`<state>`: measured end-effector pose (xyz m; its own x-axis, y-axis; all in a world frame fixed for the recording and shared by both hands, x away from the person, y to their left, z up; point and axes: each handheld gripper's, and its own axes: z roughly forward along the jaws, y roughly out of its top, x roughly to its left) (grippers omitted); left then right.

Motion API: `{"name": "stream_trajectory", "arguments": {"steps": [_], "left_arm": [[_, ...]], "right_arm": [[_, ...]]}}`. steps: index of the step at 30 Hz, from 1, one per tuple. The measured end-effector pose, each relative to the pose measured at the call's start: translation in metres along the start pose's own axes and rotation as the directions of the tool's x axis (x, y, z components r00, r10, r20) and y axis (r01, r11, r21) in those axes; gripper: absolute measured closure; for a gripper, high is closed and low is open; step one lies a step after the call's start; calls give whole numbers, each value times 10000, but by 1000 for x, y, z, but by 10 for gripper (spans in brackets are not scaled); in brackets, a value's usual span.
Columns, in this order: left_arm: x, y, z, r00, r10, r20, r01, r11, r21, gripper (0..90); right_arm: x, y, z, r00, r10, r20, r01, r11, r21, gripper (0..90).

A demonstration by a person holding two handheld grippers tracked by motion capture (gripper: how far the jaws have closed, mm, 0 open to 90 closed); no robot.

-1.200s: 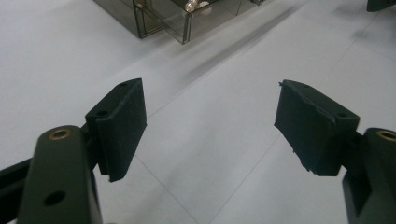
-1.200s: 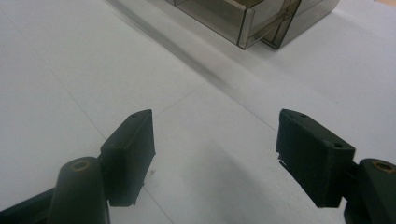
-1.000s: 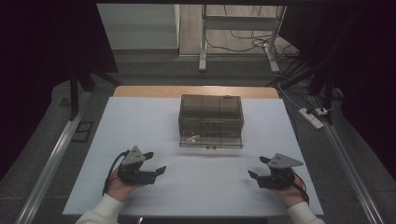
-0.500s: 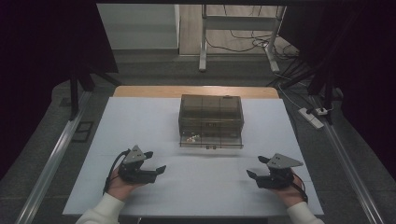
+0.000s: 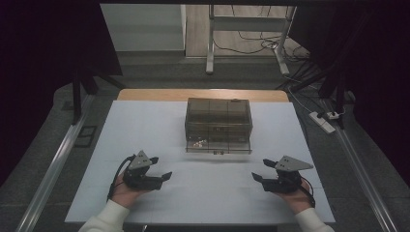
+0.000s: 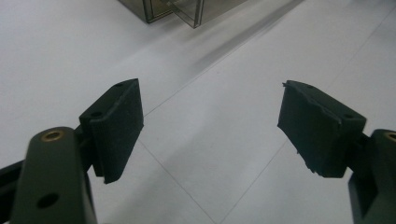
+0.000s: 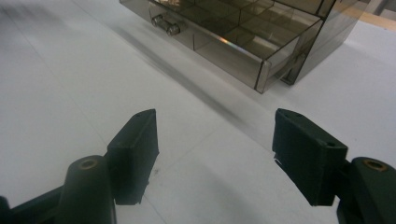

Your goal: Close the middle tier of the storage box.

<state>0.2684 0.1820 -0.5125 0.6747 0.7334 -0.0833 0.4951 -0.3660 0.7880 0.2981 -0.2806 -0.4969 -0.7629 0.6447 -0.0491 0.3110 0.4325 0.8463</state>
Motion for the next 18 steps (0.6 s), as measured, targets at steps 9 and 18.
{"name": "stream_trajectory", "arguments": {"steps": [9,18], "left_arm": [[0,0,1,10000,-22,6,22,10000,44,215],[0,0,2,10000,-12,20,12,9999,130,208]], "right_arm": [[3,10,6,9998,-160,-81,159,9998,-136,440],[9,21,18,9971,-766,-33,766,9971,38,715]]}}
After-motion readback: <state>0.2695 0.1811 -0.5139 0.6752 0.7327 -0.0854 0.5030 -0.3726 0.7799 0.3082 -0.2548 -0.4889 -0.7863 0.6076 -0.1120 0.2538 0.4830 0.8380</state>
